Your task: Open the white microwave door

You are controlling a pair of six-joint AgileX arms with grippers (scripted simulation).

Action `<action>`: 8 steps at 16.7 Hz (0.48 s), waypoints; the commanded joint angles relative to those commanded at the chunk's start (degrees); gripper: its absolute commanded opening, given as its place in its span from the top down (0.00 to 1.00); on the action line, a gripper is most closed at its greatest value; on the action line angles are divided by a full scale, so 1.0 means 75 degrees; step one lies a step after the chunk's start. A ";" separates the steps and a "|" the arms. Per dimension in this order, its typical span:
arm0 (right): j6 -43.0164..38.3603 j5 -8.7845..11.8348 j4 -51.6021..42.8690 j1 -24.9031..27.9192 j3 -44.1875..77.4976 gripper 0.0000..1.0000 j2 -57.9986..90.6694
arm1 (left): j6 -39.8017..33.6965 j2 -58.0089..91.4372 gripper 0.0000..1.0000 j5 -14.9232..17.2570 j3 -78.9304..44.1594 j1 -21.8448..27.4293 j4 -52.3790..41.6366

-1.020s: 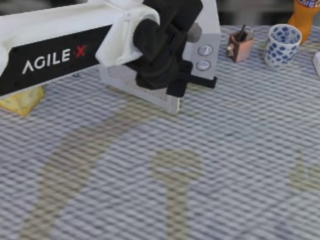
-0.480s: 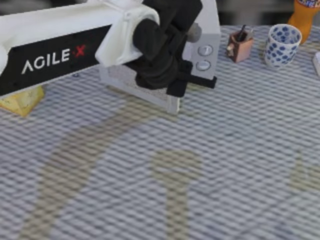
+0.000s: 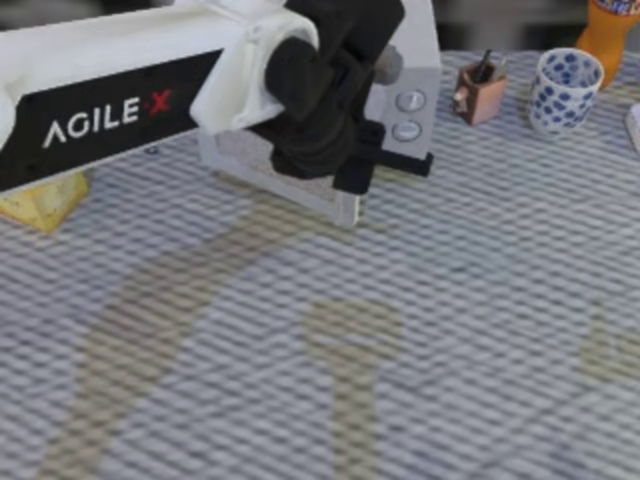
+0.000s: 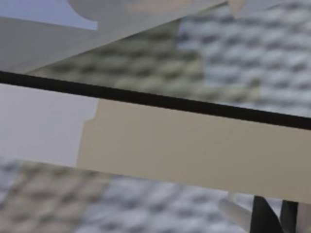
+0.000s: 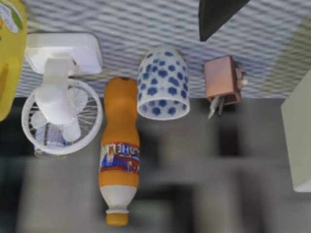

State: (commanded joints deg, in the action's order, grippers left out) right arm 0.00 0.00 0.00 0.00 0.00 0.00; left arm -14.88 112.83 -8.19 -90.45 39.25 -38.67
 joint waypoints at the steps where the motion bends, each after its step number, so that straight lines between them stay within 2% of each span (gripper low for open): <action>1: 0.0000 0.0000 0.0000 0.0000 0.0000 0.00 0.0000 | 0.0028 -0.0022 1.00 0.0012 0.0021 -0.0005 0.0012; 8: 0.0000 0.0000 0.0000 0.0000 0.0000 0.00 0.0000 | 0.0960 -0.0675 1.00 0.0482 0.0871 -0.0259 0.0354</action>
State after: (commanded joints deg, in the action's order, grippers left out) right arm 0.00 0.00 0.00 0.00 0.00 0.00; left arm -7.68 107.77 -4.57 -83.92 37.30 -36.02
